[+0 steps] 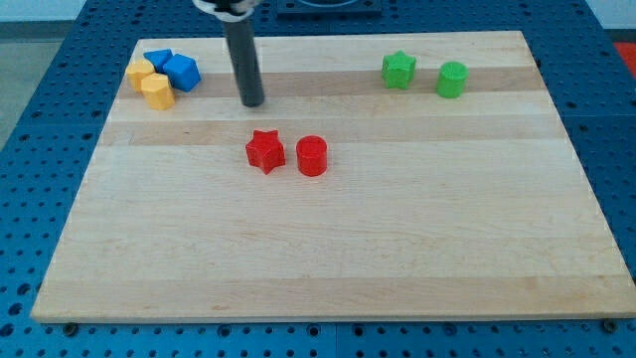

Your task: Place the green circle to the top right of the green star

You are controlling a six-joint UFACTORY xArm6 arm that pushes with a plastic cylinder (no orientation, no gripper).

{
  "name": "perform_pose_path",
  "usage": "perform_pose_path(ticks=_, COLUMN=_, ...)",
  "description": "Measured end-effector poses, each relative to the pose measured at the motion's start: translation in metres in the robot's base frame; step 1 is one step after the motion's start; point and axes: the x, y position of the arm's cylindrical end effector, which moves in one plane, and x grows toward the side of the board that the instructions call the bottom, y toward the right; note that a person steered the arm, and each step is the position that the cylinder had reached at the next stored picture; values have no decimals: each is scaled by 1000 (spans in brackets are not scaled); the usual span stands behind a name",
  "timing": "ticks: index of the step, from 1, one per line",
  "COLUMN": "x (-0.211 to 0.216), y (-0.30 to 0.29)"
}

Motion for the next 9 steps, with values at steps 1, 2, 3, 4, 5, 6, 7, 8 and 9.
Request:
perform_pose_path(ticks=1, x=-16, y=15)
perform_pose_path(ticks=2, x=-8, y=2)
perform_pose_path(ticks=3, x=-5, y=13)
perform_pose_path(ticks=4, x=2, y=41)
perform_pose_path(ticks=5, x=11, y=40)
perform_pose_path(ticks=6, x=39, y=166)
perform_pose_path(ticks=7, x=37, y=274)
perform_pose_path(ticks=8, x=-16, y=272)
perform_pose_path(ticks=9, x=-39, y=237)
